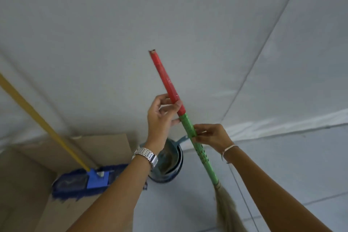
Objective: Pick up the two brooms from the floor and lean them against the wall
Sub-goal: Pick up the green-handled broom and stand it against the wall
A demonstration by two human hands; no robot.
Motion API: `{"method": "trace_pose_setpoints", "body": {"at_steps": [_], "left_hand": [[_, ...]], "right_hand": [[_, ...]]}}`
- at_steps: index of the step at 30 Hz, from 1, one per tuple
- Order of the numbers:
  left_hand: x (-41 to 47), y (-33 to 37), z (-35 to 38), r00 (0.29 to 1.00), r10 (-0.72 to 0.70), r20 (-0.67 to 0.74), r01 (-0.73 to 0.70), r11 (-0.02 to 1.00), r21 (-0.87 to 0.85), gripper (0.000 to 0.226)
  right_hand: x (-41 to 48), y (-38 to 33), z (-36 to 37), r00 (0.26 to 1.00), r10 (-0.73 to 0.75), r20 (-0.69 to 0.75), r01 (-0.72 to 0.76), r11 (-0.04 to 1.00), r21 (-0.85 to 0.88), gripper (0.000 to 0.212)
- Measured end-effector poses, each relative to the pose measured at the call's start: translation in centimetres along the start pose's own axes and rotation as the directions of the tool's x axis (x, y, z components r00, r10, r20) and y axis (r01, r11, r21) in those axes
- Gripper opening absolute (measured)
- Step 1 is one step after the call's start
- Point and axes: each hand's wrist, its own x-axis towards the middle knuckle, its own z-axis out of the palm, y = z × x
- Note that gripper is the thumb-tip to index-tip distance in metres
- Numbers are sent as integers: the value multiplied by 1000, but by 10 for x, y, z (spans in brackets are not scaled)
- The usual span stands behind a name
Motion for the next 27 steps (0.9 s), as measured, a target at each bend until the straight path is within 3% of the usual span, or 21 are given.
{"method": "trace_pose_setpoints", "body": {"at_steps": [6,10,13,19,27], "left_hand": [[12,151,35,973,73,218,-92,993,79,16],[12,247,44,929,100,356,-159,977,141,14],[12,309,48,900,111,421,-211,957,199,13],[-9,436,38,881,220,419,-349,901,259,13],[-48,544,-44,870,423,252,-482,838,255,27]], "right_hand": [[-36,-121,-18,994,-88,-57,97,979,180,37],[-64,-211,-17,982,-179,-59,187,964,188,26],[-77,-266,-12,965,-252,-71,261,948,185,29],[-104,-373,10,932,-359,-41,358,905,228,31],[-127,-482,87,844,-529,94,502,838,213,34]]}}
